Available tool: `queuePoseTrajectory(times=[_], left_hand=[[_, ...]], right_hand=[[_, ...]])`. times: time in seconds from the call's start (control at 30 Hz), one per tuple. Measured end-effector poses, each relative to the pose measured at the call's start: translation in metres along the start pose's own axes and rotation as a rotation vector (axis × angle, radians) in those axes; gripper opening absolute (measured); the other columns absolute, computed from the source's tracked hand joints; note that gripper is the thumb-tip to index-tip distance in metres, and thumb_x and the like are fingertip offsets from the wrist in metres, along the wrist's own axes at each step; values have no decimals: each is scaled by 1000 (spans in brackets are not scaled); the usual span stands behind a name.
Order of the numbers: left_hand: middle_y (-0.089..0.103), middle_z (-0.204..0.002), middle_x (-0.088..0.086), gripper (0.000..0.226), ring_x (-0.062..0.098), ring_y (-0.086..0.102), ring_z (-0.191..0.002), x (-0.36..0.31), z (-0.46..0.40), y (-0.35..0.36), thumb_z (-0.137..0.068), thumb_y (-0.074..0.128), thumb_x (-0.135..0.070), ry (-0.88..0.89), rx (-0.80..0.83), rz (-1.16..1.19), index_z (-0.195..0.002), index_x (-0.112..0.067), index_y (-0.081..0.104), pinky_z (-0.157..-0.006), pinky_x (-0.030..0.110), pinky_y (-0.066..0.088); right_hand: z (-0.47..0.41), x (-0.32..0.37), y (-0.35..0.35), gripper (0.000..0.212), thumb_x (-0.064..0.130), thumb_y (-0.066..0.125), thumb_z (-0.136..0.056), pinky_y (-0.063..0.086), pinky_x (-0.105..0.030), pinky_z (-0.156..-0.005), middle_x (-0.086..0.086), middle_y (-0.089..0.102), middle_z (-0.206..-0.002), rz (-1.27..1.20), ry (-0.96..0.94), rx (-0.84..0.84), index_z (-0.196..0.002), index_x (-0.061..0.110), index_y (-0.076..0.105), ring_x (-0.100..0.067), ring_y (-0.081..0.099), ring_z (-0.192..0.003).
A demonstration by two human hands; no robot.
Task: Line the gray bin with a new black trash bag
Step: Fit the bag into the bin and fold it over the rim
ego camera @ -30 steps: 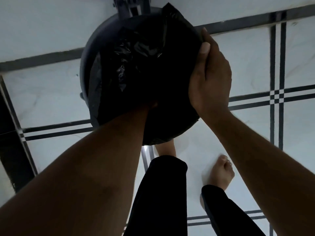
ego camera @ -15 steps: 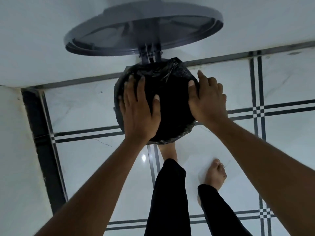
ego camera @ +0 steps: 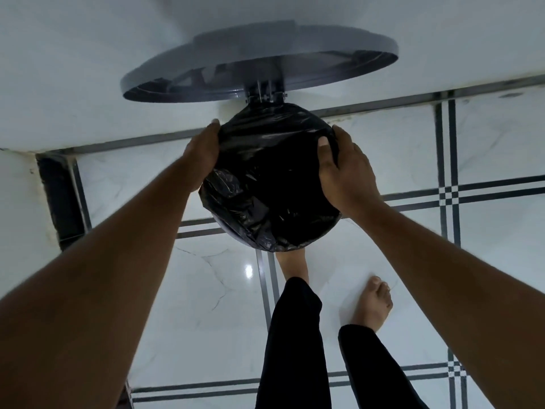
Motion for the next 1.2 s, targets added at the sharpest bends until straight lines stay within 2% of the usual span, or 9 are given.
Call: queuePoseTrajectory(times=[0.27, 0.37, 0.6, 0.67, 0.77, 0.87, 1.0, 1.1, 1.2], left_hand=[[64, -90, 4, 48, 23, 60, -81, 41, 79, -41, -108, 39, -43, 44, -555, 150, -81, -8, 59, -87, 36, 46], [68, -114, 13, 54, 34, 66, -105, 61, 113, -32, -94, 48, -49, -64, -625, 272, -102, 0, 67, -97, 49, 54], [67, -122, 17, 47, 32, 72, -96, 81, 144, 28, -79, 78, -40, -180, -349, 447, -111, -11, 59, -81, 36, 63], [66, -122, 10, 57, 38, 72, -107, 92, 140, 27, -79, 76, -40, -228, -389, 415, -126, -12, 59, -92, 47, 63], [73, -103, 1, 8, 37, 77, -94, 112, 143, 20, -85, 66, -21, -235, -510, 459, -92, -25, 69, -88, 45, 64], [70, -83, -3, 21, 25, 73, -78, 137, 145, 22, -87, 58, -7, -312, -589, 659, -79, -25, 65, -75, 32, 62], [69, -107, -2, 28, 11, 61, -82, 148, 130, 27, -103, 56, -12, -353, -358, 715, -129, -13, 65, -71, 23, 47], [57, -88, -11, 12, 4, 59, -80, 160, 110, 35, -108, 55, -23, -424, -113, 171, -118, -22, 61, -69, 16, 44], [67, -96, 1, 18, 9, 69, -76, 157, 89, 45, -107, 51, -5, -485, 51, 599, -123, -9, 59, -59, 19, 58]], right_hand=[[36, -27, -11, 77, 56, 39, -114, 31, -50, -130, -16, 38, -174, -220, 368, -101, -172, 9, 26, -34, 36, -161], [63, -36, -10, 76, 56, 41, -114, 32, -50, -130, -15, 36, -174, -356, 559, -136, -171, 7, 29, -33, 34, -161], [98, -43, 13, 40, 56, 37, -112, 39, -31, -68, 6, 51, -94, -562, 755, -45, -105, 18, 47, -21, 48, -93], [99, -39, 17, 54, 58, 33, -113, 42, -32, -78, 2, 63, -119, -634, 760, -27, -130, 14, 60, -21, 56, -107], [98, -35, 18, 61, 62, 28, -115, 37, -36, -99, 4, 61, -144, -686, 787, -8, -157, 28, 54, -17, 55, -121], [94, -34, 19, 65, 64, 26, -114, 38, -36, -99, 2, 60, -151, -714, 790, 23, -163, 28, 49, -15, 55, -119], [92, -32, 17, 63, 63, 27, -115, 44, -36, -101, 2, 62, -150, -741, 787, 41, -160, 27, 53, -17, 59, -123], [93, -35, 19, 61, 62, 27, -116, 47, -40, -110, 2, 63, -147, -770, 807, 66, -160, 28, 52, -23, 60, -134], [93, -38, 23, 65, 64, 25, -116, 38, -51, -128, 0, 56, -162, -822, 802, 107, -166, 29, 45, -28, 52, -150]])
Point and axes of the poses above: each hand's wrist, its own z-axis away from the middle knuckle, its own y-axis out of the palm, x = y × z, the point moved 6 cm from there along -z, towards the middle knuckle
